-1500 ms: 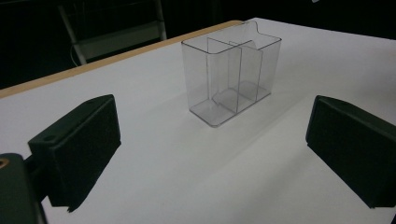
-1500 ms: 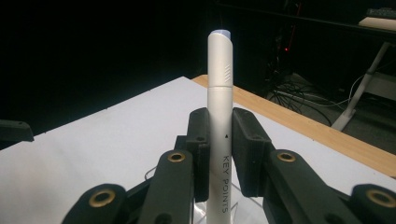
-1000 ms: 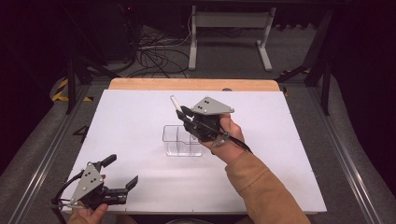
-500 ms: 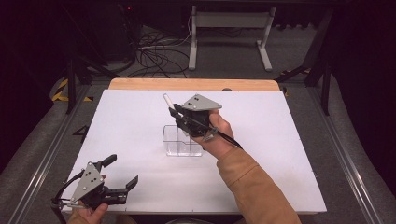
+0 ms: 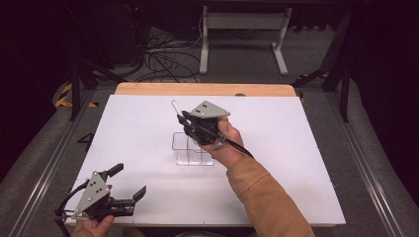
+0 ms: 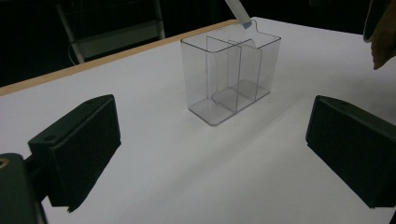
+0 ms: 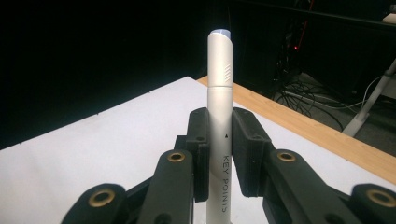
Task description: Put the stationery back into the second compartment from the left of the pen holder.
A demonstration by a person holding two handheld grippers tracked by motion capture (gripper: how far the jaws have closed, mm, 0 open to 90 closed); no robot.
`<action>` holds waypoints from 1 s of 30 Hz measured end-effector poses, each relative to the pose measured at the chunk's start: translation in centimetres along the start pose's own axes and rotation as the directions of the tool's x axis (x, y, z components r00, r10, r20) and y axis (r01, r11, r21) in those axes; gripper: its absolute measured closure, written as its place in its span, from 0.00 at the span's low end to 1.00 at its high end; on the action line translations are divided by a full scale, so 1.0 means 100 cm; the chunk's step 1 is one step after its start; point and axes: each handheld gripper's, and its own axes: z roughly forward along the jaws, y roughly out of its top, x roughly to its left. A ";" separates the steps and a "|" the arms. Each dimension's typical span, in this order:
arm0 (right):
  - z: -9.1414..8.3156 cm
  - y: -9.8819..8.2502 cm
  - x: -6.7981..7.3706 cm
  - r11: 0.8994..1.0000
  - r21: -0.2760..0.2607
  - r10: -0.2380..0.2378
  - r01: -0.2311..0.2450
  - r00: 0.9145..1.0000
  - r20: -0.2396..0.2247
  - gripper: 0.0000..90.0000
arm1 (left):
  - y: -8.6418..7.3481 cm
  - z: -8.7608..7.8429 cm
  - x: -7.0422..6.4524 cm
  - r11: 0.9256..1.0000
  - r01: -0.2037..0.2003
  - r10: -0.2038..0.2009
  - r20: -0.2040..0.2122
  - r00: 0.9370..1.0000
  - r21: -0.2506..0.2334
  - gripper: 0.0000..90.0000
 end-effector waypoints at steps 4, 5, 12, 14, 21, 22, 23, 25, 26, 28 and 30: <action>0.002 -0.008 0.000 1.000 -0.010 0.001 -0.001 1.000 0.001 0.87 | 0.000 0.000 0.000 1.000 -0.001 0.001 -0.001 1.000 0.000 0.04; 0.003 -0.009 -0.001 1.000 -0.013 -0.002 0.002 1.000 0.001 0.87 | 0.000 0.000 0.000 1.000 0.000 0.000 -0.001 1.000 0.001 0.04; 0.005 -0.019 0.000 1.000 -0.001 0.003 -0.003 1.000 0.008 0.87 | 0.000 0.000 0.000 1.000 0.001 -0.001 -0.001 1.000 0.001 0.04; 0.006 -0.021 -0.001 1.000 0.000 0.008 -0.008 1.000 0.012 0.87 | 0.000 0.000 0.000 1.000 0.000 0.000 0.000 1.000 0.001 0.04; 0.008 -0.031 0.000 1.000 0.015 0.017 -0.018 1.000 0.016 0.86 | 0.000 0.000 0.000 1.000 0.001 -0.001 0.000 1.000 0.002 0.04; 0.008 -0.032 0.000 1.000 0.019 0.021 -0.021 1.000 0.017 0.86 | 0.000 0.000 0.000 1.000 0.000 0.000 -0.001 1.000 0.001 0.04; 0.008 -0.033 0.000 1.000 0.021 0.022 -0.022 1.000 0.017 0.86 | 0.000 0.000 0.000 1.000 0.000 0.000 -0.001 1.000 0.001 0.04; 0.007 -0.036 0.000 0.999 0.023 0.025 -0.026 1.000 0.019 0.86 | 0.000 0.000 0.000 1.000 -0.001 0.001 0.000 1.000 0.003 0.04; 0.006 -0.037 0.000 0.999 0.024 0.026 -0.026 0.999 0.019 0.86 | 0.000 0.000 0.000 1.000 -0.001 0.001 0.000 1.000 0.002 0.04; 0.005 -0.039 0.000 0.999 0.031 0.025 -0.026 1.000 0.018 0.86 | 0.000 0.000 0.000 1.000 -0.003 0.003 0.000 1.000 -0.001 0.04; 0.005 -0.041 0.001 0.999 0.037 0.021 -0.022 1.000 0.022 0.86 | 0.000 0.001 0.000 1.000 -0.002 0.002 0.000 1.000 -0.001 0.04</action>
